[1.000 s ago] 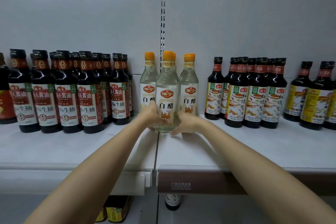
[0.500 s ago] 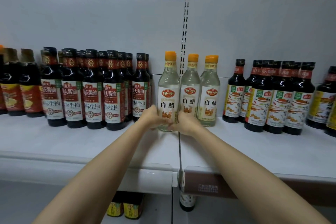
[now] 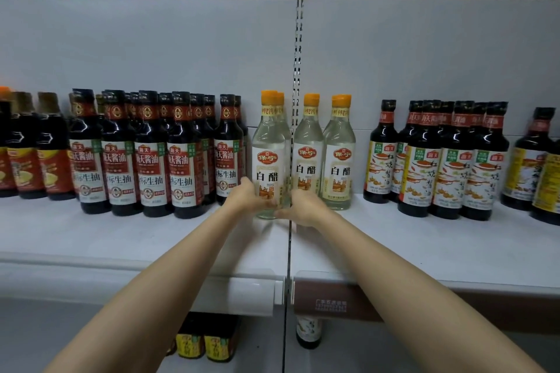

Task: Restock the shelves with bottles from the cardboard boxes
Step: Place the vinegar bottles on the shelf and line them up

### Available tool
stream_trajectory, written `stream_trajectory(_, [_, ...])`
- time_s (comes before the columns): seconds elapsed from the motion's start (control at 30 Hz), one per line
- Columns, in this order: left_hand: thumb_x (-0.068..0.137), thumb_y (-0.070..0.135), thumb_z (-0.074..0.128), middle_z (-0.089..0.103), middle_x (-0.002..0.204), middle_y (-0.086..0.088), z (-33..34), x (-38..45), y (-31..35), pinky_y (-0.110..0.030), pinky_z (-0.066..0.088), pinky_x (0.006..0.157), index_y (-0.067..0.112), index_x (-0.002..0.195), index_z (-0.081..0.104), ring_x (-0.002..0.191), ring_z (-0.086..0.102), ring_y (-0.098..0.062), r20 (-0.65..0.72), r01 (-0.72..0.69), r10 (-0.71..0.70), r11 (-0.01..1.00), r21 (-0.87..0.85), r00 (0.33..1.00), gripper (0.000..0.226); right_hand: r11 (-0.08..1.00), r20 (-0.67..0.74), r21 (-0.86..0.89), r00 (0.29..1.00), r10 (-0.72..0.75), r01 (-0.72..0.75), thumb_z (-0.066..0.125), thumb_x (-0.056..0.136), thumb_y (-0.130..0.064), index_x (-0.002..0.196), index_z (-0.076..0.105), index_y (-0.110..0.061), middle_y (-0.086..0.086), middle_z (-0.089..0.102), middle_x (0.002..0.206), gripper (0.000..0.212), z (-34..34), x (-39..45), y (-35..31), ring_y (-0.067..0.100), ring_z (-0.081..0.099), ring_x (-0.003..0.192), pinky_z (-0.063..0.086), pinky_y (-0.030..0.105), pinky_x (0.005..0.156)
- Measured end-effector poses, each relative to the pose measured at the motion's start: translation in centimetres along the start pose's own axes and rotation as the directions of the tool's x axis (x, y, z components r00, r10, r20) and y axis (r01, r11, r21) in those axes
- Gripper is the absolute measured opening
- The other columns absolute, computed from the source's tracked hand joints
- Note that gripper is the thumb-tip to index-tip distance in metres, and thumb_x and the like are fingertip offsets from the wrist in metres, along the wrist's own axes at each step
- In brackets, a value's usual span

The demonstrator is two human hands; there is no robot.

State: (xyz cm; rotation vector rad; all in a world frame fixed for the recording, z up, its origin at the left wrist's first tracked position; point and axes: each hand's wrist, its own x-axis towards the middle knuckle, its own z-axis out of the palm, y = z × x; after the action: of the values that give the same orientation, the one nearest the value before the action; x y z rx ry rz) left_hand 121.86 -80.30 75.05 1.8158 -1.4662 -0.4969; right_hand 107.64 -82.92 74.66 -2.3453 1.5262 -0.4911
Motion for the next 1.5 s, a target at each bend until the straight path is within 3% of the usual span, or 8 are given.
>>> stream_trajectory(0.07, [0.079,0.027,0.076,0.059,0.119,-0.009,0.0,-0.6,0.1,-0.035,0.053,0.083,0.005,0.124,0.039,0.103,0.058,-0.022,-0.060,-0.015,0.016,1.000,0.022,0.998,0.063,0.998,-0.030,0.053,0.999,-0.025,0.026,0.069,0.083,-0.044,0.128,0.049,-0.014,0.003,0.059,0.123,0.058,-0.2,-0.9,-0.2,0.021,0.059,0.105,0.051,0.039,0.091])
stream_trajectory(0.17, [0.086,0.027,0.069,0.058,0.119,-0.008,-0.7,-2.1,0.4,-0.022,0.044,0.067,0.007,0.120,0.042,0.093,0.054,-0.016,-0.135,-0.060,0.078,0.990,0.131,0.988,0.048,0.991,-0.043,0.089,0.995,-0.092,0.096,0.068,0.083,-0.042,0.138,0.038,-0.012,0.005,0.049,0.134,0.069,-0.7,-2.9,-1.0,0.023,0.052,0.119,0.046,0.039,0.098])
stream_trajectory(0.23, [0.090,0.031,0.064,0.057,0.122,-0.008,-1.5,-3.2,0.3,-0.019,0.041,0.069,0.007,0.124,0.043,0.097,0.054,-0.019,-0.165,-0.066,0.096,0.981,0.182,0.982,0.047,0.983,-0.042,0.080,0.986,-0.163,0.166,0.067,0.084,-0.044,0.142,0.033,-0.014,0.006,0.042,0.142,0.074,-0.8,-4.0,-1.7,0.025,0.045,0.126,0.042,0.041,0.103])
stream_trajectory(0.47, [0.094,0.058,0.035,0.040,0.145,-0.015,-6.8,-8.2,-4.7,-0.051,0.034,0.105,0.013,0.139,0.036,0.131,0.038,-0.035,-0.327,0.225,-0.124,0.929,0.293,0.937,0.063,0.900,0.049,0.052,0.899,-0.436,0.433,0.057,0.088,-0.055,0.150,0.018,-0.018,0.006,0.014,0.155,0.082,1.8,-7.1,-7.3,0.026,0.007,0.144,0.022,0.047,0.114])
stream_trajectory(0.6, [0.095,0.061,0.027,0.014,0.157,-0.012,-11.1,-14.2,-8.6,-0.059,0.019,0.110,0.022,0.149,0.024,0.141,0.017,-0.037,-0.463,0.425,-0.234,0.828,0.366,0.855,0.066,0.798,0.088,0.101,0.794,-0.602,0.594,0.055,0.089,-0.054,0.151,0.019,-0.021,0.004,0.014,0.157,0.078,5.5,-9.4,-13.6,0.023,0.006,0.144,0.019,0.048,0.112])
stream_trajectory(0.83, [0.094,0.063,0.023,0.002,0.159,-0.010,-20.4,-24.8,-17.9,-0.060,0.007,0.113,0.031,0.151,0.014,0.144,0.002,-0.036,-0.569,0.605,-0.352,0.716,0.347,0.743,0.066,0.641,0.208,0.123,0.612,-0.763,0.758,0.052,0.092,-0.053,0.152,0.014,-0.020,0.001,0.010,0.159,0.079,13.0,-13.4,-26.4,0.021,0.004,0.145,0.017,0.050,0.115])
stream_trajectory(1.27, [0.093,0.066,0.020,-0.001,0.160,-0.006,-37.3,-45.5,-37.9,-0.066,0.000,0.110,0.032,0.152,0.012,0.145,-0.002,-0.039,-0.598,0.933,-0.725,0.339,0.120,0.340,0.068,0.548,0.502,0.167,0.408,-0.763,0.820,0.047,0.091,-0.060,0.153,0.005,-0.021,0.003,0.001,0.160,0.084,32.2,-21.3,-51.9,0.029,-0.001,0.146,0.015,0.059,0.113])
stream_trajectory(1.5, [0.092,0.069,0.019,-0.004,0.160,-0.006,-42.2,-48.8,-46.8,-0.066,0.002,0.111,0.033,0.152,0.011,0.145,-0.004,-0.038,-0.614,0.972,-0.761,0.228,0.053,0.212,0.071,0.504,0.563,0.212,0.317,-0.763,0.837,0.037,0.089,-0.070,0.153,-0.005,-0.030,0.000,-0.013,0.161,0.086,41.4,-22.6,-60.5,0.033,-0.009,0.146,0.006,0.061,0.114])
